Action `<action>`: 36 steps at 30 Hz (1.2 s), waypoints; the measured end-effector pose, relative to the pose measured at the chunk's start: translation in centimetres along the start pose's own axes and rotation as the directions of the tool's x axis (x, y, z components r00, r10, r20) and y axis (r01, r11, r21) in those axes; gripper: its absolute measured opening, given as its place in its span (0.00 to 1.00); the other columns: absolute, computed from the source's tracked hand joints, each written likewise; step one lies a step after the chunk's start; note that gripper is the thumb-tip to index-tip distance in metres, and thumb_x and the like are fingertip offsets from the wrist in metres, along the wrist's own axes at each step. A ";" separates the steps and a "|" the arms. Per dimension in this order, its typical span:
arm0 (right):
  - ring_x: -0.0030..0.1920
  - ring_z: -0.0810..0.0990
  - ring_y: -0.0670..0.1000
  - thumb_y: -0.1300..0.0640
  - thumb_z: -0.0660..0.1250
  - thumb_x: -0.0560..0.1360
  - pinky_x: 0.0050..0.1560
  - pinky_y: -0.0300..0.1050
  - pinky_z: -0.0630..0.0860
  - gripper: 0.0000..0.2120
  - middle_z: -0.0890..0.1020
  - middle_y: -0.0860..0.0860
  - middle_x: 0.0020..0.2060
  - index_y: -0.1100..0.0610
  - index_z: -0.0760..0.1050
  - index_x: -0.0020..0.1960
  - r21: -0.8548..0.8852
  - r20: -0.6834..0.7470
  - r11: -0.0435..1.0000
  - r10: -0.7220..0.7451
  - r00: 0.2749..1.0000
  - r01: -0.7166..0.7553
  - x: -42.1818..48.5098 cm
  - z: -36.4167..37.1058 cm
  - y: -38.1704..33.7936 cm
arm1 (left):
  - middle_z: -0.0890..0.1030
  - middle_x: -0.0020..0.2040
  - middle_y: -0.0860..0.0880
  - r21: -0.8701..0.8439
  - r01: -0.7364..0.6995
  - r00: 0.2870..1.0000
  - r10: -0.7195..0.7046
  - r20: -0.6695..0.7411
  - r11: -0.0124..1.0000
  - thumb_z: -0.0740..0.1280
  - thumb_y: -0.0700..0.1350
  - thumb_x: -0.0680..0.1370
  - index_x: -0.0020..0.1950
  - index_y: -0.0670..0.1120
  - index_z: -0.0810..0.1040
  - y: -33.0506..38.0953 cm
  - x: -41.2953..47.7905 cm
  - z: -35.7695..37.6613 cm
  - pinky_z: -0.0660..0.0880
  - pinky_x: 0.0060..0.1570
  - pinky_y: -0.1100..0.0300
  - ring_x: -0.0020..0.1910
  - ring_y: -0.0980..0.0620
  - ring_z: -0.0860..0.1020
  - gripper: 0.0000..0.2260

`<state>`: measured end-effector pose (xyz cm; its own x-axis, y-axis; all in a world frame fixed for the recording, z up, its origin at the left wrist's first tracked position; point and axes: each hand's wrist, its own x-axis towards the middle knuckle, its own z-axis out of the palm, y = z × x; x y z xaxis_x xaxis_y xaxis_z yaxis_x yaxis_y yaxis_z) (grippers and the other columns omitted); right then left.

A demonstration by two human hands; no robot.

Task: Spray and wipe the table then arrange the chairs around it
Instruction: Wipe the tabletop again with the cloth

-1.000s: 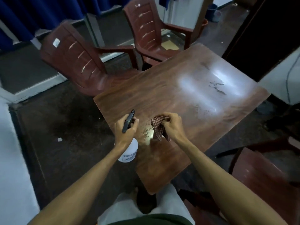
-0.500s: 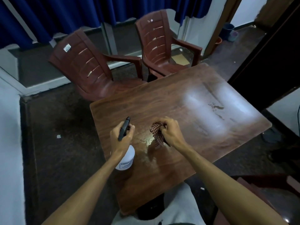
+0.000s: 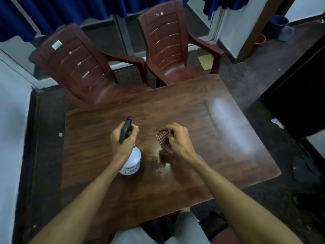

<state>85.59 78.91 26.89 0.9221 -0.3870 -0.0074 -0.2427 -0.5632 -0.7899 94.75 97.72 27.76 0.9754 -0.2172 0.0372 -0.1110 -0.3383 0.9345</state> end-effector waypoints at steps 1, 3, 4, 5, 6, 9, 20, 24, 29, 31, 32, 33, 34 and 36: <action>0.54 0.81 0.52 0.71 0.62 0.67 0.58 0.45 0.76 0.22 0.83 0.51 0.50 0.54 0.85 0.53 0.003 -0.011 1.000 0.000 1.000 0.000 0.4 -1.1 0.8 | 0.82 0.38 0.35 0.002 -0.010 1.000 0.010 0.002 1.000 0.72 0.40 0.82 0.44 0.40 0.80 0.4 0.0 1.1 0.74 0.25 0.57 0.23 0.46 0.74 0.07; 0.53 0.81 0.52 0.71 0.62 0.68 0.58 0.45 0.76 0.22 0.83 0.51 0.50 0.54 0.85 0.53 -0.010 -0.025 1.000 0.010 1.000 -0.010 0.9 -2.9 2.1 | 0.82 0.38 0.36 0.004 -0.026 1.000 0.026 0.003 1.000 0.71 0.41 0.82 0.44 0.40 0.80 1.1 0.0 3.0 0.74 0.25 0.56 0.22 0.45 0.75 0.08; 0.53 0.81 0.51 0.71 0.62 0.68 0.58 0.45 0.76 0.22 0.83 0.50 0.50 0.54 0.85 0.53 -0.012 -0.030 1.000 0.015 0.999 -0.016 1.0 -3.8 2.7 | 0.82 0.38 0.36 0.008 -0.030 1.000 0.030 0.003 1.000 0.71 0.41 0.82 0.44 0.40 0.81 1.3 -0.2 3.8 0.74 0.24 0.56 0.22 0.45 0.75 0.07; 0.53 0.81 0.51 0.71 0.62 0.68 0.58 0.46 0.76 0.22 0.83 0.50 0.50 0.53 0.85 0.53 -0.008 -0.033 1.000 0.019 0.999 -0.019 1.2 -4.6 3.3 | 0.82 0.37 0.36 0.008 -0.033 0.999 0.033 0.001 0.999 0.71 0.40 0.82 0.44 0.40 0.81 1.6 -0.3 4.6 0.74 0.24 0.57 0.22 0.45 0.75 0.07; 0.53 0.81 0.50 0.72 0.62 0.68 0.59 0.46 0.77 0.22 0.83 0.50 0.50 0.53 0.85 0.53 -0.005 -0.035 1.000 0.019 0.999 -0.019 1.3 -5.4 3.9 | 0.82 0.37 0.36 -0.002 -0.036 0.999 0.036 0.000 0.999 0.71 0.40 0.82 0.45 0.40 0.81 2.0 -0.5 5.3 0.74 0.24 0.57 0.22 0.46 0.75 0.07; 0.54 0.80 0.49 0.73 0.62 0.70 0.59 0.48 0.78 0.22 0.83 0.51 0.51 0.54 0.85 0.54 -0.021 -0.040 1.000 0.018 0.999 -0.019 1.3 -7.2 4.5 | 0.82 0.37 0.35 -0.033 -0.030 1.000 0.030 0.006 0.999 0.72 0.39 0.82 0.45 0.39 0.81 2.7 -0.8 7.0 0.74 0.23 0.58 0.23 0.48 0.74 0.07; 0.51 0.81 0.47 0.72 0.64 0.69 0.56 0.46 0.79 0.21 0.84 0.47 0.48 0.52 0.85 0.52 -0.041 -0.147 0.999 0.022 0.989 -0.028 0.6 -13.3 8.8 | 0.81 0.33 0.38 -0.036 -0.037 0.999 0.038 0.023 0.999 0.72 0.39 0.81 0.42 0.40 0.81 4.2 -3.1 13.7 0.76 0.23 0.44 0.24 0.40 0.76 0.08; 0.51 0.81 0.45 0.70 0.64 0.70 0.56 0.45 0.79 0.20 0.83 0.45 0.48 0.52 0.85 0.52 -0.031 -0.098 0.999 0.022 0.995 -0.025 1.7 -15.7 12.4 | 0.80 0.33 0.40 0.012 0.004 1.000 -0.004 -0.029 1.000 0.73 0.40 0.80 0.43 0.43 0.81 4.8 -4.3 16.9 0.77 0.24 0.48 0.24 0.41 0.77 0.07; 0.49 0.80 0.42 0.68 0.65 0.71 0.54 0.43 0.79 0.19 0.83 0.45 0.49 0.52 0.85 0.53 -0.007 -0.012 1.000 0.004 1.000 -0.005 2.8 -18.5 16.0 | 0.79 0.33 0.36 0.009 0.090 0.988 -0.088 -0.128 0.996 0.73 0.39 0.80 0.43 0.40 0.80 5.9 -5.9 20.7 0.75 0.23 0.53 0.24 0.42 0.75 0.07; 0.48 0.80 0.43 0.68 0.65 0.71 0.54 0.42 0.79 0.19 0.83 0.45 0.47 0.51 0.85 0.54 0.004 0.000 1.000 -0.004 1.000 0.004 3.2 -19.6 17.0 | 0.79 0.34 0.36 0.013 0.109 0.983 -0.105 -0.151 0.994 0.73 0.39 0.81 0.43 0.40 0.80 6.4 -6.6 22.0 0.76 0.23 0.54 0.26 0.37 0.75 0.08; 0.48 0.80 0.43 0.68 0.65 0.71 0.53 0.41 0.79 0.19 0.82 0.45 0.47 0.52 0.85 0.54 0.007 0.002 1.000 -0.006 1.000 0.006 3.2 -20.0 17.3 | 0.79 0.34 0.36 0.020 0.108 0.982 -0.104 -0.159 0.994 0.72 0.39 0.81 0.43 0.40 0.80 6.5 -6.8 22.5 0.76 0.24 0.53 0.27 0.36 0.75 0.08; 0.47 0.80 0.43 0.68 0.66 0.71 0.53 0.42 0.79 0.18 0.82 0.45 0.47 0.53 0.85 0.55 0.010 0.005 1.000 -0.012 1.000 0.012 3.4 -20.4 17.4 | 0.79 0.33 0.37 0.022 0.101 0.982 -0.096 -0.166 0.995 0.72 0.40 0.81 0.43 0.41 0.80 6.7 -6.9 23.0 0.77 0.25 0.51 0.27 0.36 0.76 0.08; 0.47 0.80 0.44 0.68 0.66 0.71 0.53 0.41 0.79 0.18 0.82 0.46 0.47 0.53 0.85 0.55 0.006 0.008 1.000 -0.018 1.000 0.018 3.4 -20.7 17.4 | 0.79 0.33 0.39 0.018 0.093 0.982 -0.089 -0.167 0.995 0.72 0.40 0.81 0.42 0.42 0.80 6.8 -7.0 23.5 0.77 0.26 0.48 0.27 0.36 0.76 0.08; 0.48 0.80 0.43 0.68 0.66 0.72 0.54 0.40 0.80 0.17 0.82 0.46 0.48 0.54 0.85 0.56 -0.009 0.011 0.999 -0.036 0.999 0.036 3.8 -21.2 17.4 | 0.79 0.32 0.40 0.000 0.083 0.983 -0.082 -0.165 0.997 0.72 0.41 0.81 0.42 0.43 0.80 7.0 -7.1 24.4 0.77 0.26 0.43 0.27 0.37 0.76 0.08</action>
<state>78.45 52.18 26.13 0.9333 -0.3587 0.0145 -0.2121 -0.5836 -0.7838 82.37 74.58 25.35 0.9992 -0.0350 0.0179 -0.0292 -0.3548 0.9345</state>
